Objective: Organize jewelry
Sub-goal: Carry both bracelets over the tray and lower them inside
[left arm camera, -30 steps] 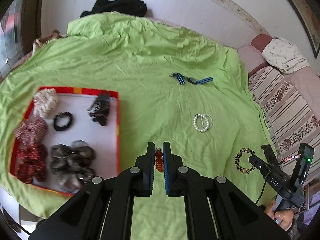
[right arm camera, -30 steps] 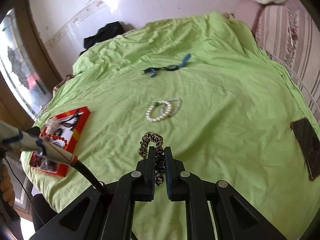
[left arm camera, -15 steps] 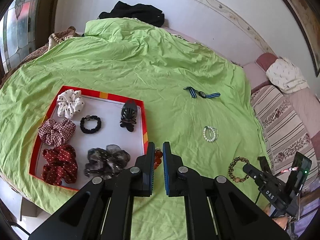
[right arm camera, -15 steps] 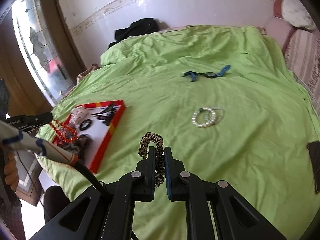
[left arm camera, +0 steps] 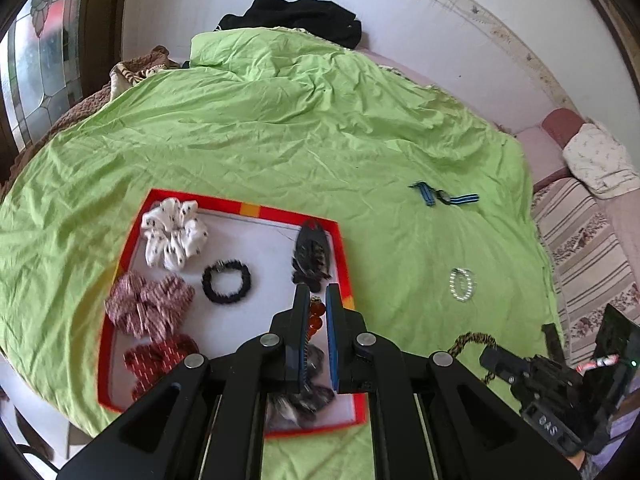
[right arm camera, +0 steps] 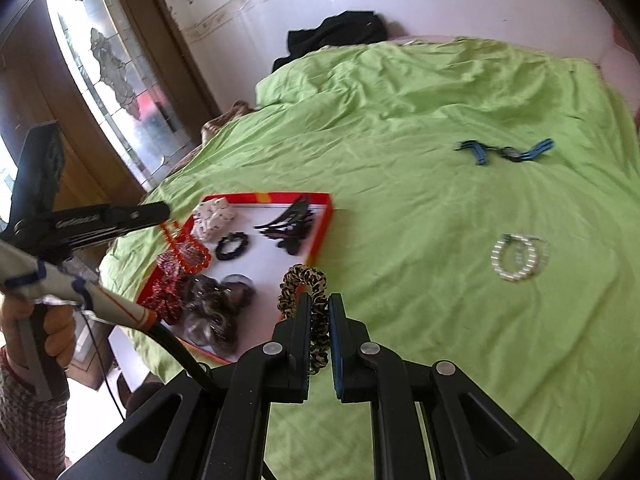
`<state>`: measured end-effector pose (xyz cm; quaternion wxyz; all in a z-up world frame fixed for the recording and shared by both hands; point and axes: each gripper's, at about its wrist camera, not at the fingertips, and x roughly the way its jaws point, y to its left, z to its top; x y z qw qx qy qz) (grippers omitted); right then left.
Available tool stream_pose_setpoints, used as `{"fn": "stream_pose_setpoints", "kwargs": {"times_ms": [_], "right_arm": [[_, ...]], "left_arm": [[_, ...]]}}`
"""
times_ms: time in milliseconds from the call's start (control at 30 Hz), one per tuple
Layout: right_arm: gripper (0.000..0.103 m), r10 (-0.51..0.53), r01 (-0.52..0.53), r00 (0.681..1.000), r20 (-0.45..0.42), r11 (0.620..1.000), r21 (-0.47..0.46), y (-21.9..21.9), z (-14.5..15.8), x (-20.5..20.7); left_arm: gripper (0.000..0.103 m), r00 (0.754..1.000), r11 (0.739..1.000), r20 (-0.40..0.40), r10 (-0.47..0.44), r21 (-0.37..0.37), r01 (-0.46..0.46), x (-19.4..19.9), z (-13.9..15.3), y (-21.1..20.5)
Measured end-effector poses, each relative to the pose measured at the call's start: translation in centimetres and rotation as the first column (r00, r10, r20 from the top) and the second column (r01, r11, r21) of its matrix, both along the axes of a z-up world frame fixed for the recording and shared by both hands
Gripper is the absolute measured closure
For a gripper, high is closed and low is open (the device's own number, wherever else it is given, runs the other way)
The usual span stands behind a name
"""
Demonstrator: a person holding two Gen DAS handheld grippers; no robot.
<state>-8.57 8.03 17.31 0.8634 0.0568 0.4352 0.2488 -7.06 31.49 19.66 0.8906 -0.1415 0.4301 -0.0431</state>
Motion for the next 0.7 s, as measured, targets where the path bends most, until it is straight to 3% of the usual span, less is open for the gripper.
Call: {"fn": "stream_pose_setpoints", "kwargs": {"times_ms": [300,700], "right_arm": [[0.094,0.079,-0.078,0.995,-0.067,0.997,0.019,5.7,-2.5,3.9],[0.094,0.111,-0.108,0.980,-0.168,0.994,0.028,10.5,-7.8,8.7]], "left_arm": [[0.096,0.999,0.997,-0.048,-0.012,0.074,0.015,6.7,-2.0,1.1],[0.095,0.986,0.998,-0.167,0.027,0.059,-0.018,14.3,-8.5,5.2]]}}
